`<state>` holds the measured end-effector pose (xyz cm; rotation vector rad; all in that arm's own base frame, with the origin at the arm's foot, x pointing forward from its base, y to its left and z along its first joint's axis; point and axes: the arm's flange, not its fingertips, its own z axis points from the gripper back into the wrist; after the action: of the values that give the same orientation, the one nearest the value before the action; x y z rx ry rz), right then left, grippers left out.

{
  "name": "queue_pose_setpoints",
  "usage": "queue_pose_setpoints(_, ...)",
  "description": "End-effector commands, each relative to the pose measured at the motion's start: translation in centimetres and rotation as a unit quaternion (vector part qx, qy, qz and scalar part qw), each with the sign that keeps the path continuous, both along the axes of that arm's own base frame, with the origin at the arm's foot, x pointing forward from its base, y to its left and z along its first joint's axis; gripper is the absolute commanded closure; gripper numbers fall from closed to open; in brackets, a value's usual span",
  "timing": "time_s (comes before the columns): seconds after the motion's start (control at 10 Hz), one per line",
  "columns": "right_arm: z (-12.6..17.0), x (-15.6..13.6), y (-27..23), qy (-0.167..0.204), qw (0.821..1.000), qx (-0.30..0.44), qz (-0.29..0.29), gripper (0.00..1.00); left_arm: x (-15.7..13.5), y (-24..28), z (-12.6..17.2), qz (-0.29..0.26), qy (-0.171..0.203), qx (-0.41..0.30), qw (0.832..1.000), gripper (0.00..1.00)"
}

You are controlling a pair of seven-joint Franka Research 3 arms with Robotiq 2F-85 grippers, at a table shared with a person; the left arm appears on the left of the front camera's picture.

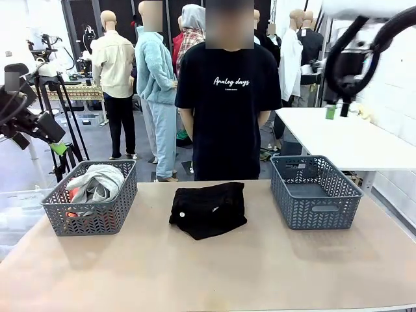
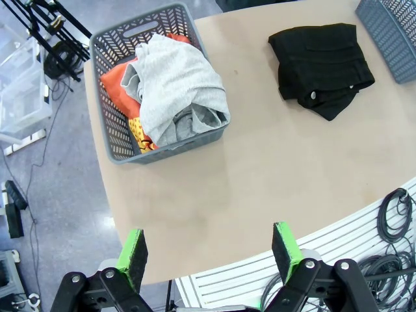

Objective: Sort the tops and bottoms.
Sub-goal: Lift clothes from the center of the table with your left hand.

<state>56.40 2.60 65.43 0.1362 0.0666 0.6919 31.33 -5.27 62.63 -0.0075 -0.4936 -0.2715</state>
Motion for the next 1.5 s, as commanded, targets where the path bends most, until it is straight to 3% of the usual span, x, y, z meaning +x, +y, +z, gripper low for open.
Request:
queue_pose_setpoints(0.0, -0.4, -6.4, -0.9, -0.019, 0.999, 0.049, -0.001, 0.00, -0.1, 0.1, -0.1, -0.001, 0.000, 0.003, 1.000, 0.00)
queue_pose_setpoints(0.4, 0.4, -6.4, 0.0, -0.049, 0.997, 0.054, 0.011, 0.00, 2.2, -3.4, 1.0, -0.018, 0.013, -0.007, 1.000, 0.00)
queue_pose_setpoints(0.6, 1.6, -6.7, -0.5, -0.036, 0.998, 0.046, 0.000, 0.00, 3.9, -7.0, 0.7, -0.029, 0.028, -0.019, 0.999, 0.00)
queue_pose_setpoints(0.7, 1.6, -6.7, -0.5, -0.036, 0.998, 0.046, 0.000, 0.00, 5.1, -9.3, 0.3, -0.036, 0.016, -0.013, 0.999, 0.00)
queue_pose_setpoints(1.0, 1.6, -6.7, -0.5, -0.036, 0.998, 0.046, 0.000, 0.00, 10.0, -14.7, 0.0, -0.059, 0.033, -0.022, 0.997, 0.00)
queue_pose_setpoints(1.2, 1.6, -6.7, -0.5, -0.036, 0.998, 0.046, 0.000, 0.00, 9.5, -13.1, 1.1, -0.056, 0.032, -0.011, 0.998, 0.00)
queue_pose_setpoints(1.3, 1.6, -6.7, -0.5, -0.036, 0.998, 0.046, 0.000, 0.00, 9.9, -15.2, -1.1, -0.064, 0.032, -0.017, 0.997, 0.00)
queue_pose_setpoints(1.4, 1.6, -6.7, -0.5, -0.036, 0.998, 0.046, 0.000, 0.00, 9.9, -15.2, -1.1, -0.064, 0.032, -0.017, 0.997, 0.00)
